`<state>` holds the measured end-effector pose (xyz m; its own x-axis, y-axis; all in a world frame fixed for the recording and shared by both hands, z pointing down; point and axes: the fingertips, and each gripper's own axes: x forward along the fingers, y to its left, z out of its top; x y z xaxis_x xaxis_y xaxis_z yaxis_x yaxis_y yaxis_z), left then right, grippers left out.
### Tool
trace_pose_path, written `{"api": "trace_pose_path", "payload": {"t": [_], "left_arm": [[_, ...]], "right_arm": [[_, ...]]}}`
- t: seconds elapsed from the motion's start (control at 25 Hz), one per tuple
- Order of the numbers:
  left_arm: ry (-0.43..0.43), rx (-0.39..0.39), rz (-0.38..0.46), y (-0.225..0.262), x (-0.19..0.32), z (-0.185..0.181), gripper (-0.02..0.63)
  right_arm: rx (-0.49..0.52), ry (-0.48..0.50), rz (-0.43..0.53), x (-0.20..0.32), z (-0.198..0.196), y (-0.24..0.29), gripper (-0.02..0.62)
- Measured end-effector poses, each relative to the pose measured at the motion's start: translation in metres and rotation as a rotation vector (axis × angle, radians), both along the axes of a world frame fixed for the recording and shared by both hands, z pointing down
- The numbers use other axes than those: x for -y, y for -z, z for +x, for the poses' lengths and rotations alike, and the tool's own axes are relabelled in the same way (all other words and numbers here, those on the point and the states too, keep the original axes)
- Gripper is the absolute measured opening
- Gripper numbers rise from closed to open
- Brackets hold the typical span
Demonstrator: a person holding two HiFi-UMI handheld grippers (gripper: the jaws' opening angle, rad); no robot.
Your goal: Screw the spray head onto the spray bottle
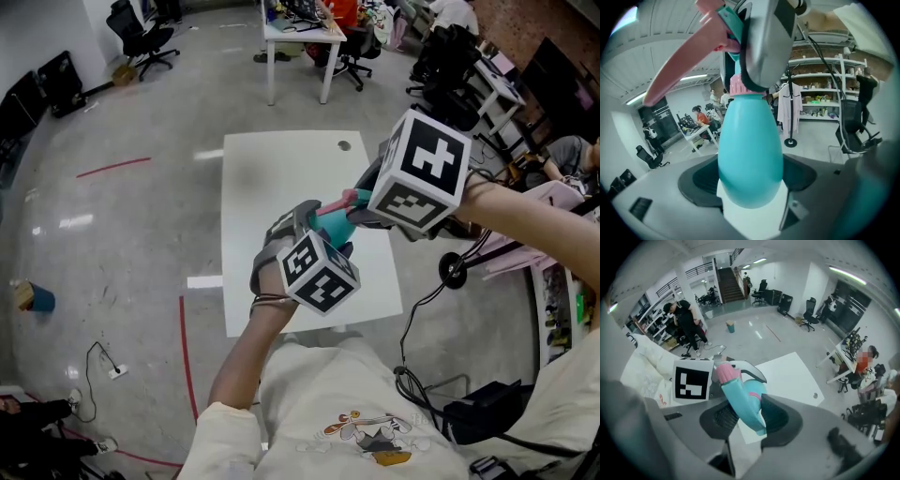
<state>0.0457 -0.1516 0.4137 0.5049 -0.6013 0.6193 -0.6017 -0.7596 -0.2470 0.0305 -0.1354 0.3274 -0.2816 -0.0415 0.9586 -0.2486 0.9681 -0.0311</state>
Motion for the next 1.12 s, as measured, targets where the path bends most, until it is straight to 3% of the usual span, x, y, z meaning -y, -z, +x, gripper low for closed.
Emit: {"api": "trace_pose_path", "payload": {"t": [0.28,0.48,0.72,0.84,0.92,1.0,1.12], "left_arm": [[0.093,0.052,0.056,-0.006,0.011,-0.002,0.385],[0.156,0.146,0.147,-0.005,0.011,-0.004,0.385],[0.108,0.073,0.096,-0.013,0.009,0.009,0.385],[0.08,0.034,0.064,-0.015,0.006,0.008,0.385],[0.036,-0.009,0.028,-0.016,0.005,0.008,0.385],[-0.044,-0.065,-0.026,-0.018,0.001,0.01,0.385],[-0.211,-0.129,-0.116,-0.019,-0.013,0.013,0.385]], "right_arm": [[0.105,-0.262,-0.064,0.01,0.005,-0.007,0.13],[0.166,-0.474,-0.147,0.007,0.019,-0.013,0.13],[0.141,-0.482,-0.158,0.005,0.028,-0.021,0.161],[0.159,-0.44,-0.169,-0.002,0.03,-0.014,0.216],[0.161,-0.354,-0.166,-0.011,0.03,-0.005,0.232],[0.153,-0.183,-0.114,-0.02,0.029,0.006,0.233],[0.106,0.197,0.112,-0.026,0.028,0.031,0.232]]}}
